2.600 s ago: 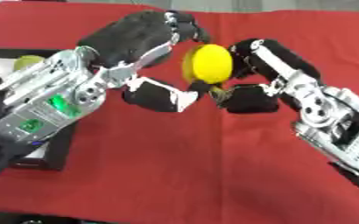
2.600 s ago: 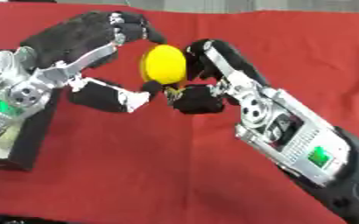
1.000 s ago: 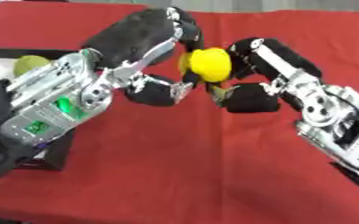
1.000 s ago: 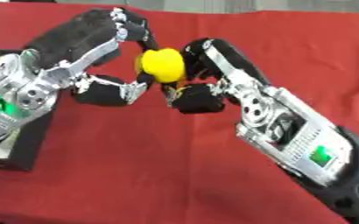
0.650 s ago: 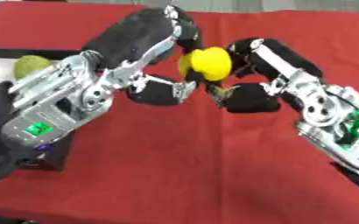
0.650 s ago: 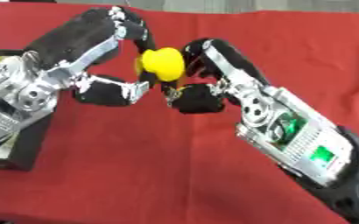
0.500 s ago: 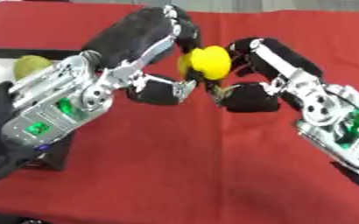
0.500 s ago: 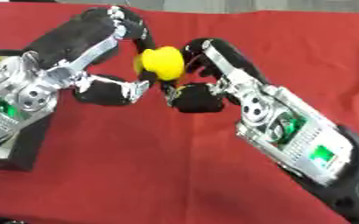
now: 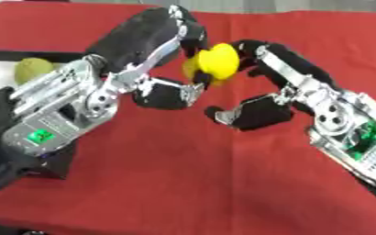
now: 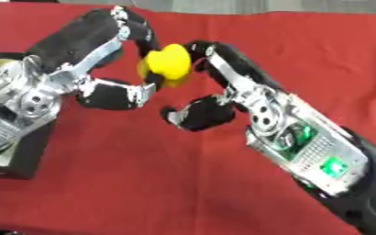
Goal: Pick up the objects with one hand, pass them to the other hand, and then place them into the box on the other side of the table.
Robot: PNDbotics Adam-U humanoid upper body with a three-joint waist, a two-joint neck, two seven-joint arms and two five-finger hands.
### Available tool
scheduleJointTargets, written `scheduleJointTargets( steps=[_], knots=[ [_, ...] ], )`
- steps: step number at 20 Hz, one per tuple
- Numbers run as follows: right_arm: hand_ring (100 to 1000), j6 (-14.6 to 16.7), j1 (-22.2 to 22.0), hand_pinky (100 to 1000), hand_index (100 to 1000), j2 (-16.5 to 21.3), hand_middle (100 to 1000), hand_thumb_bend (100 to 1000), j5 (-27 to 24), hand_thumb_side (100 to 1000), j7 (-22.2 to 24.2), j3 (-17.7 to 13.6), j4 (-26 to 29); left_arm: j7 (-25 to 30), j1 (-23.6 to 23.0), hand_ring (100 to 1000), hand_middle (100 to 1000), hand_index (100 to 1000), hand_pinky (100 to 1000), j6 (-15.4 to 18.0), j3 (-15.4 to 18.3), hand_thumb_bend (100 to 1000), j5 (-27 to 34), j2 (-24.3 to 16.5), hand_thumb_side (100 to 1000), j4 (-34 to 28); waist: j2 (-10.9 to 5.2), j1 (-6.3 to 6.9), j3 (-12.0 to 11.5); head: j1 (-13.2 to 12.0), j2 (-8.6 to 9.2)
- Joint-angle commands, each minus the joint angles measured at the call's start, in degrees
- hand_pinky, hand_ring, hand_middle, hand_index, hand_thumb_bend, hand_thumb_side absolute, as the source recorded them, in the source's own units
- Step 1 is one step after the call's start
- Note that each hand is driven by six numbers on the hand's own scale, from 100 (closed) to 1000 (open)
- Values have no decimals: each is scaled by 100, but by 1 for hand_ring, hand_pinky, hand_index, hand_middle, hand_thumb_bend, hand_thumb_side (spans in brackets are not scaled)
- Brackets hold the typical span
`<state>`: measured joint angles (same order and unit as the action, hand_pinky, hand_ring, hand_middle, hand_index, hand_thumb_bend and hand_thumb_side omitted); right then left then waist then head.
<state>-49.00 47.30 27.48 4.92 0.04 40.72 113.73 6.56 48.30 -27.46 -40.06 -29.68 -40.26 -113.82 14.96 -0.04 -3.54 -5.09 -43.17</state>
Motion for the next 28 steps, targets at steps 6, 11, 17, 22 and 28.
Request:
scheduleJointTargets(
  steps=[6, 11, 17, 22, 28],
  knots=[
    [847, -64, 36, 855, 880, 75, 786, 546, 715, 100, 461, -147, 86, -17, -49, 600, 426, 417, 720, -10, 131, 100, -95, -230, 164, -10, -381, 66, 10, -31, 18],
    [848, -112, -17, 856, 880, 132, 786, 540, 901, 100, 582, -169, 86, -72, -195, 604, 428, 415, 718, 16, 187, 100, -143, -447, 154, -28, -387, 64, 15, -41, 27],
    [844, -102, -133, 860, 875, 336, 778, 533, 922, 100, 606, -223, 86, -362, -494, 609, 435, 417, 717, 197, 412, 100, -186, -887, 111, -76, -392, 78, 18, -66, 13],
    [853, 36, -335, 870, 871, 620, 784, 309, 791, 158, 292, -419, 86, -759, -869, 606, 435, 416, 719, 104, 843, 100, -6, -1341, 100, -77, -372, 73, 33, -99, 24],
    [845, 176, -623, 867, 837, 948, 765, 141, 602, 216, -239, -671, 86, -1378, -1618, 604, 436, 413, 727, -139, 1511, 100, 463, -1873, 100, -77, -332, 67, 46, -125, 46]
  ],
)
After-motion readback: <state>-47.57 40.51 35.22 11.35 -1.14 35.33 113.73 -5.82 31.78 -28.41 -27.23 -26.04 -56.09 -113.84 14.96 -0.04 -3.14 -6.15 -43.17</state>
